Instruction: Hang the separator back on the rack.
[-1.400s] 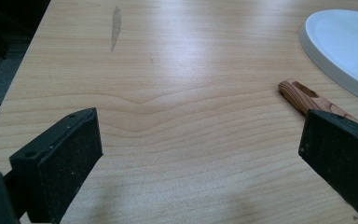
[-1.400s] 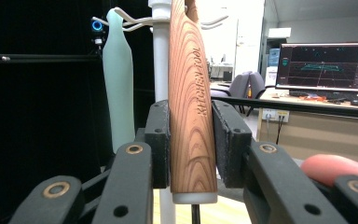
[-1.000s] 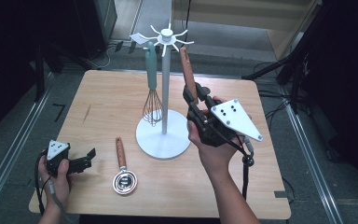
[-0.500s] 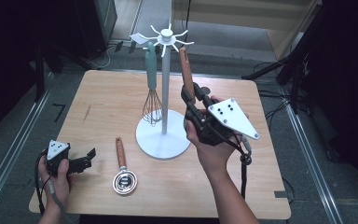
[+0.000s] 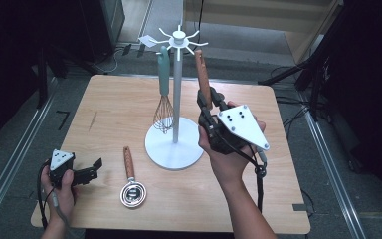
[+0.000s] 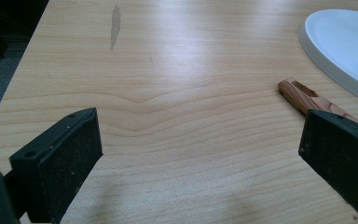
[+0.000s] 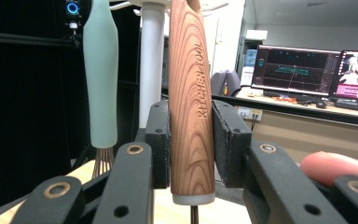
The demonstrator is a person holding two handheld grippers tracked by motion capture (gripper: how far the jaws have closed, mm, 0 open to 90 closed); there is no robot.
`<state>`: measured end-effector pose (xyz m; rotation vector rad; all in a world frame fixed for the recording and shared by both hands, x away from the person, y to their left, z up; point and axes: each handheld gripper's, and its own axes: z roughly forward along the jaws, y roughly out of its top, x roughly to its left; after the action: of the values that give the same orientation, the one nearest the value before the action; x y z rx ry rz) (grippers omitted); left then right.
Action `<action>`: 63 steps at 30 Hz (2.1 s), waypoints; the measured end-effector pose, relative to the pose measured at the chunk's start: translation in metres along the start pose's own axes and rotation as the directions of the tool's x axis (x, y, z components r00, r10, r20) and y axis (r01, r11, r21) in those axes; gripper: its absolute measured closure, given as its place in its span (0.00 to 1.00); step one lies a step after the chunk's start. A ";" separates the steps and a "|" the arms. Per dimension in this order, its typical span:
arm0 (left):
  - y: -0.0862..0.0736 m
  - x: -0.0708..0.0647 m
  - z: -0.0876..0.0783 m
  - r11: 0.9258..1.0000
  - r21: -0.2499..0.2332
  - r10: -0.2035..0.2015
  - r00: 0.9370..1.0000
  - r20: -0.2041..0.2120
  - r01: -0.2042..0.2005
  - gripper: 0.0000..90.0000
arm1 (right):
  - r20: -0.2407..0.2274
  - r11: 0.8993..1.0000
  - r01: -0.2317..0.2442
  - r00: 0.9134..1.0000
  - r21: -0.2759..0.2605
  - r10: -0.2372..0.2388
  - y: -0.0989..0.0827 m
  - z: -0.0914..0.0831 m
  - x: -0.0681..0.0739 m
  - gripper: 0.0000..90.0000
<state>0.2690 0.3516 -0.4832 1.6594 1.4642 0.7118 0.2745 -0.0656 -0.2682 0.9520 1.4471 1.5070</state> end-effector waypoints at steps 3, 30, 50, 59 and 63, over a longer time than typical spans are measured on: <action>0.000 0.000 0.000 1.000 0.001 0.001 1.000 0.001 -0.001 0.00 | -0.005 1.000 -0.001 1.000 0.000 0.001 0.000 0.001 0.000 0.80; 0.000 0.000 0.000 1.000 -0.001 -0.002 1.000 0.003 0.002 0.00 | -0.091 0.997 -0.082 0.992 0.012 0.083 0.001 0.009 -0.013 0.80; 0.000 0.000 0.000 1.000 0.000 -0.002 1.000 0.003 0.002 0.00 | -0.083 0.989 -0.122 0.990 -0.081 0.116 0.035 0.016 -0.023 1.00; 0.000 0.000 0.000 1.000 -0.001 -0.003 1.000 0.005 0.003 0.00 | -0.142 0.985 -0.160 0.979 -0.068 0.149 0.049 0.032 -0.023 1.00; 0.000 0.000 0.000 1.000 -0.001 -0.003 1.000 0.006 0.003 0.00 | -0.145 0.986 -0.151 0.980 -0.069 0.140 0.050 0.034 -0.020 1.00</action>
<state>0.2690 0.3520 -0.4833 1.6576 1.4615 0.7051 0.3104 -0.0712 -0.2161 0.9374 1.4287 1.7560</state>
